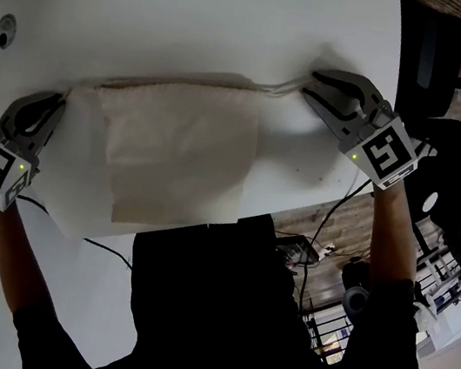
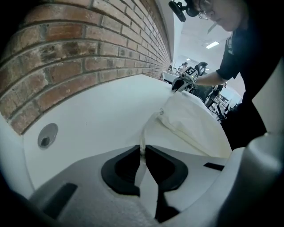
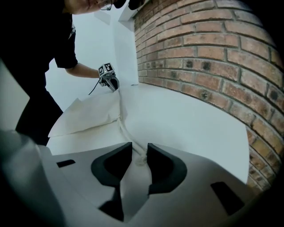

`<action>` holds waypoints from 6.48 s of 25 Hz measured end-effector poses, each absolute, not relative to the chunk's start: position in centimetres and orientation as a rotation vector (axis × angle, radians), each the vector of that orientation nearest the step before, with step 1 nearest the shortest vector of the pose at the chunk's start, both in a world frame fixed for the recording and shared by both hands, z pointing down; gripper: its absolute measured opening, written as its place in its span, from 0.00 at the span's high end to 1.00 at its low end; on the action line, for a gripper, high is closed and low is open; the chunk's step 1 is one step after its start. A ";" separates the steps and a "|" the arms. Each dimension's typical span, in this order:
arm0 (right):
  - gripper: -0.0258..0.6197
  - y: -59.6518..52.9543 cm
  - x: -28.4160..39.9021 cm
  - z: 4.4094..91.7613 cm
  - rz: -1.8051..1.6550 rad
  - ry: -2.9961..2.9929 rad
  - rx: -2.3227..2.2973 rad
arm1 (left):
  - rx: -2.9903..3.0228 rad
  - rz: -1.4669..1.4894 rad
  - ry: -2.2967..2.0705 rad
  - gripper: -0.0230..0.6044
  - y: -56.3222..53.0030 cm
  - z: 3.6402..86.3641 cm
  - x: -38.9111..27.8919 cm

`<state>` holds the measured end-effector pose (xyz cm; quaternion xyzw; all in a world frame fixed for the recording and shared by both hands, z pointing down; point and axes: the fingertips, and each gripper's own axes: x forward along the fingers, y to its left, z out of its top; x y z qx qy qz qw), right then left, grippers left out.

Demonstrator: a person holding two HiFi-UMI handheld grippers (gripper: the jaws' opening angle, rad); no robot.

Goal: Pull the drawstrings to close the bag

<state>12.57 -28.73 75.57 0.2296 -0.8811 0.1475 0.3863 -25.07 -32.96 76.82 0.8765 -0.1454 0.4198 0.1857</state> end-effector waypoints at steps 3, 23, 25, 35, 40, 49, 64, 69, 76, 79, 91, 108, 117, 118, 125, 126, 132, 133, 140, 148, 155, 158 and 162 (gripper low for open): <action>0.86 -29.4 12.9 75.5 0.401 -2.223 0.655 | 2.482 1.199 -0.398 0.88 -32.9 76.8 -25.1; 0.90 -26.2 14.5 69.3 0.171 -2.232 0.933 | 2.620 1.189 -0.747 0.89 -31.6 74.1 -27.3; 0.90 -26.0 14.7 67.4 0.020 -2.199 0.892 | 2.634 1.152 -0.861 0.89 -31.7 71.7 -28.0; 0.90 -27.3 15.7 53.1 -0.372 -2.174 0.977 | 2.711 1.207 -1.146 0.89 -28.8 58.0 -28.2; 0.90 -28.4 16.0 45.2 -0.531 -2.190 1.059 | 2.801 1.216 -1.295 0.89 -28.6 50.3 -27.8; 0.90 -29.9 19.3 33.7 -0.643 -2.315 1.226 | 2.962 1.195 -1.529 0.89 -29.3 36.5 -26.0; 0.90 -27.9 21.2 14.0 -1.084 -2.262 1.352 | 3.111 1.149 -1.984 0.89 -27.6 16.7 -25.3; 0.90 -26.6 21.0 7.9 -1.189 -2.293 1.410 | 3.189 1.102 -2.162 0.89 -25.9 10.3 -25.5; 0.90 -25.3 20.6 4.1 -1.274 -2.269 1.441 | 3.220 1.056 -2.286 0.89 -24.9 5.7 -25.6; 0.90 -24.8 20.8 3.8 -1.279 -2.293 1.438 | 3.215 1.030 -2.304 0.89 -24.5 5.3 -25.6; 0.91 -24.1 23.4 3.1 -1.337 -2.237 1.488 | 3.154 1.015 -2.418 0.90 -23.3 4.2 -27.0; 0.91 -22.7 25.2 1.9 -1.365 -2.230 1.585 | 3.115 0.921 -2.544 0.90 -22.4 2.7 -30.2; 0.91 -22.7 26.7 1.4 -1.340 -2.259 1.636 | 3.098 0.873 -2.557 0.90 -22.4 2.8 -31.2; 0.91 -22.7 26.7 1.5 -1.338 -2.259 1.637 | 3.097 0.867 -2.559 0.90 -22.4 2.9 -31.5; 0.91 -22.7 27.7 1.3 -1.345 -2.253 1.651 | 3.092 0.815 -2.580 0.90 -22.3 2.2 -31.9; 0.91 -22.6 27.8 1.4 -1.344 -2.253 1.656 | 3.091 0.804 -2.584 0.90 -22.2 2.2 -32.1; 0.91 -22.6 28.5 1.0 -1.330 -2.260 1.671 | 3.085 0.747 -2.595 0.90 -21.7 2.1 -33.0; 0.91 -22.5 28.7 0.9 -1.328 -2.263 1.674 | 3.082 0.731 -2.599 0.90 -21.6 2.0 -33.0; 0.92 -22.2 29.7 0.6 -1.329 -2.276 1.692 | 3.081 0.605 -2.611 0.90 -20.7 1.2 -33.5; 0.92 -21.9 30.1 0.8 -1.330 -2.302 1.701 | 3.072 0.498 -2.620 0.90 -20.4 0.9 -33.9; 0.92 -21.7 30.6 0.3 -1.323 -2.320 1.707 | 3.065 0.484 -2.614 0.90 -20.3 0.4 -34.2; 0.92 -21.6 30.9 0.3 -1.314 -2.333 1.714 | 3.048 0.484 -2.624 0.90 -20.3 0.5 -34.3; 0.92 -21.8 30.9 0.5 -1.317 -2.333 1.702 | 3.037 0.494 -2.625 0.90 -20.4 0.8 -34.3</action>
